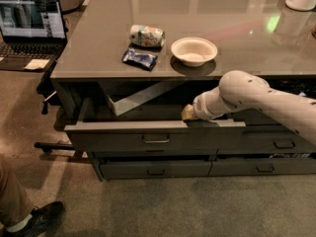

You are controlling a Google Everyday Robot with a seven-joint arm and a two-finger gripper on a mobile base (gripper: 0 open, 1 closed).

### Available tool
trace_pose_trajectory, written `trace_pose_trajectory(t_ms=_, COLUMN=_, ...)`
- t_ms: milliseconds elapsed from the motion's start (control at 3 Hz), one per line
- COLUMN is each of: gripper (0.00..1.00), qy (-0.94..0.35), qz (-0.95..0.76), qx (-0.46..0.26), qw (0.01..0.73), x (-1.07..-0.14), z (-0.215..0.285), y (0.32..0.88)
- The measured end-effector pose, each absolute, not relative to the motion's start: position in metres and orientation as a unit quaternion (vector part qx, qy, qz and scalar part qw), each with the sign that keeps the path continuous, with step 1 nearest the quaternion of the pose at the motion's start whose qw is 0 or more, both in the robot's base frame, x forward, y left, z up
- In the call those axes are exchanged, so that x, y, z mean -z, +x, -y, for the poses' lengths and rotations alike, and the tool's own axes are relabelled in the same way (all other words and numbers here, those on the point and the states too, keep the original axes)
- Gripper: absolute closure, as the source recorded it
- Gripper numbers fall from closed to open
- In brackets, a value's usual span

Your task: Open top drawer

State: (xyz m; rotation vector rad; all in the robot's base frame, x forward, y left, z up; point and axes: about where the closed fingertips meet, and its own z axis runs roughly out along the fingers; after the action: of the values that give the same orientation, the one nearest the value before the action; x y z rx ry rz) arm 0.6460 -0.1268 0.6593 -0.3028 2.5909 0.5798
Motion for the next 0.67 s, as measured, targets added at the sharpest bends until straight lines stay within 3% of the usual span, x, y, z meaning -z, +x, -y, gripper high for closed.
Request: trace_pose_trajectory(t_ms=667, gripper=1.0, qy=-0.133, qz=-0.95, qx=-0.196, qw=0.205, x=-0.658, z=0.147, y=0.629)
